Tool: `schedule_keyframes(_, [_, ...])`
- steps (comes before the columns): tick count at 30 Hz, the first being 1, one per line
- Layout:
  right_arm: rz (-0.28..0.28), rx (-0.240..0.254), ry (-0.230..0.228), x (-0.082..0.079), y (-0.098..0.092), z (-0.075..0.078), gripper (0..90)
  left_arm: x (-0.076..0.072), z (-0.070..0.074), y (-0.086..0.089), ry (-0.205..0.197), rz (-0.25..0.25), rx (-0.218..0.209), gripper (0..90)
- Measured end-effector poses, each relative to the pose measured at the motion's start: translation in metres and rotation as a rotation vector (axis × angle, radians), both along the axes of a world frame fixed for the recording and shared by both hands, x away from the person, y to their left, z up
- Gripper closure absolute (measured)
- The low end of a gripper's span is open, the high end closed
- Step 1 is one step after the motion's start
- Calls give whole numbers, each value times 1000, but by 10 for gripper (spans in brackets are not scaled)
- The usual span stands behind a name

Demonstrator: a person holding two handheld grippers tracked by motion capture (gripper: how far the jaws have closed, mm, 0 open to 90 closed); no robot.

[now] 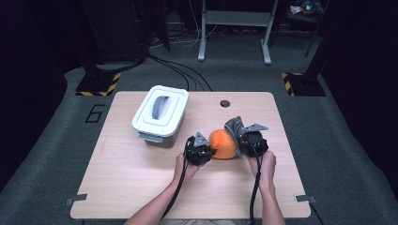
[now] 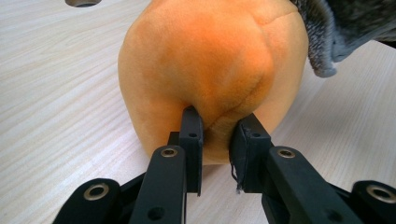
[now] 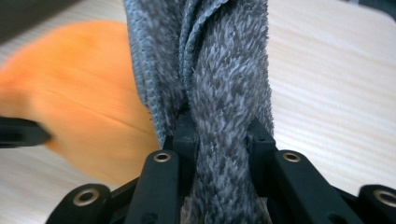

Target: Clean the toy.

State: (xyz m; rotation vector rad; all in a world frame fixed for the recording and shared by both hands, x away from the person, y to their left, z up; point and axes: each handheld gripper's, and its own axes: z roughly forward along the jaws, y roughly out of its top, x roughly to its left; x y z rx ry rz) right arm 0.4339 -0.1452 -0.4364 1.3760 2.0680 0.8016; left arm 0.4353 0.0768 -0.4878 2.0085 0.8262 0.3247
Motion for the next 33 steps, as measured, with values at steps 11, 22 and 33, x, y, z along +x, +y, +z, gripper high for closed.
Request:
schedule_keyframes(11, [-96,4,98,15,-23,-33,714,0,-1,1,5,1,-5,754])
schedule_keyframes(22, [-82,25,179,24,-30,-52,713,2,-3,7,9,6,-5,754])
schedule_keyframes(33, [0,36,-25,-19,-9,4,714,2,-3,7,4,8,-5,747])
